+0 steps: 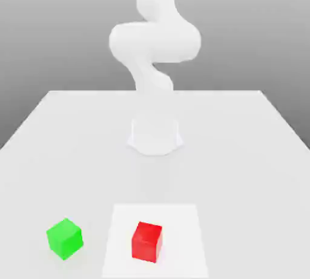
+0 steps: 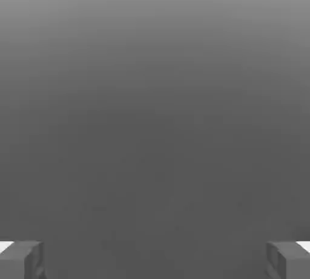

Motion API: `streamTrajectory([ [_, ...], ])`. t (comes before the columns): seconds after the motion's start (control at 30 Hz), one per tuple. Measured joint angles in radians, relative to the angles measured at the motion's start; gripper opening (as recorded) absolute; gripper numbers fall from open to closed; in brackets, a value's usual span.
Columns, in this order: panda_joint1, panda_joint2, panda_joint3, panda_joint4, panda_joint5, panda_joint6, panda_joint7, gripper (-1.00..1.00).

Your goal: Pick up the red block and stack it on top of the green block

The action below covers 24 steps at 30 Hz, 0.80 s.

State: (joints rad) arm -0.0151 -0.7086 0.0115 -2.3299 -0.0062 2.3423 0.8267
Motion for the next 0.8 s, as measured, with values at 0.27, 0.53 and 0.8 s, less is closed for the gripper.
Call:
streamTrajectory([
  [0.27, -0.041, 0.297, 0.029, -0.097, -0.022, 0.137, 0.088, 0.00],
  [0.53, -0.066, 0.587, 0.039, -0.192, -0.035, 0.272, 0.168, 0.00],
  [0.8, -0.071, 0.875, 0.036, -0.264, -0.015, 0.425, 0.213, 0.00],
])
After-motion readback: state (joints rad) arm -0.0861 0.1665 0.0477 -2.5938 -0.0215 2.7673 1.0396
